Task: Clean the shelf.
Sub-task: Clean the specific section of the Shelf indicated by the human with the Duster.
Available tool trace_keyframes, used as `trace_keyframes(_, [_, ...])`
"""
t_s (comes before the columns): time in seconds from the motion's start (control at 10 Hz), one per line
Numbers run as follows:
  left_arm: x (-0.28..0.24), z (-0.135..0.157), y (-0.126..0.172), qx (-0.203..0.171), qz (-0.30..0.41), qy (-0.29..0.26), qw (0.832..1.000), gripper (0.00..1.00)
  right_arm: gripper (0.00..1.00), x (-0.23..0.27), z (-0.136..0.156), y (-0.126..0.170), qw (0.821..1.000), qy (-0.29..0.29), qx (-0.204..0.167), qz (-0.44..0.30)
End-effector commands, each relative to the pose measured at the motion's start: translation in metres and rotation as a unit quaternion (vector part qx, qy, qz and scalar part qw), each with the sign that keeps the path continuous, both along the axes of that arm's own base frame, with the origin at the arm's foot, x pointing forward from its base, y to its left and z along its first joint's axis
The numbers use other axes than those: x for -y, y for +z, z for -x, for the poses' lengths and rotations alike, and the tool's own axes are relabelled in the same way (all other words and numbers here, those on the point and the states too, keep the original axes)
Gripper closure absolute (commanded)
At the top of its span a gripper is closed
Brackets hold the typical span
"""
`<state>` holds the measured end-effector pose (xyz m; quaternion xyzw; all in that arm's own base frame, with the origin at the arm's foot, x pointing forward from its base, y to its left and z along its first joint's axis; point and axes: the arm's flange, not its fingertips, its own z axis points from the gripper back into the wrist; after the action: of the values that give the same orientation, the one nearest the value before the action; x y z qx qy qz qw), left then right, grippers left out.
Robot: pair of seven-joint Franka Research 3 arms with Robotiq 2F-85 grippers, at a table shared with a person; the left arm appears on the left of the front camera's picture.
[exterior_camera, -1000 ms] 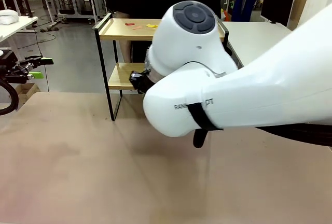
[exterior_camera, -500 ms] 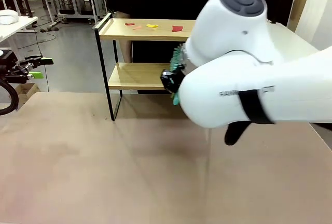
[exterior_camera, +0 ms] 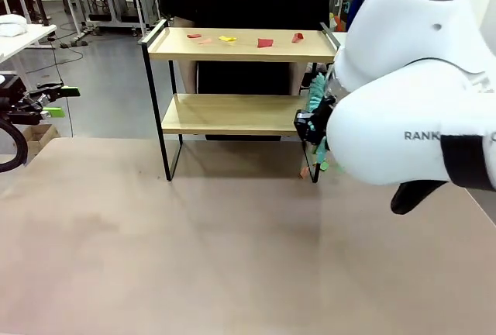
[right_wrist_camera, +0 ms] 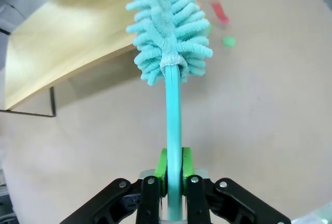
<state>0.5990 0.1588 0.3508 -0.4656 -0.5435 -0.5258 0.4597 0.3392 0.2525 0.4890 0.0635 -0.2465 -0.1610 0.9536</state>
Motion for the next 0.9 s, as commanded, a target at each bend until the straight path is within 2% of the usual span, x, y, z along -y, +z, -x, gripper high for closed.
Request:
trace_keyframes(0.0, [0.0,0.001,0.002,0.006,-0.003,-0.003,1.0,0.0,0.87,-0.003,0.01,0.008,0.998,0.008,0.025,0.051])
trace_keyframes(0.1, [0.0,0.001,0.002,0.006,-0.003,-0.003,1.0,0.0,0.87,-0.011,0.013,0.01,0.998,0.021,0.046,0.048])
trace_keyframes(0.2, [0.0,0.001,0.002,0.006,-0.003,-0.003,1.0,0.0,0.87,-0.002,0.005,0.004,1.0,0.009,0.01,0.018])
trace_keyframes(0.6, [0.0,0.001,0.002,0.006,-0.003,-0.003,1.0,0.0,0.87,-0.005,0.007,0.004,0.999,0.017,0.015,0.029])
trace_keyframes(0.8, [0.0,0.001,0.002,0.006,-0.003,-0.003,1.0,0.0,0.87,0.008,0.012,0.011,0.993,0.112,0.045,0.01])
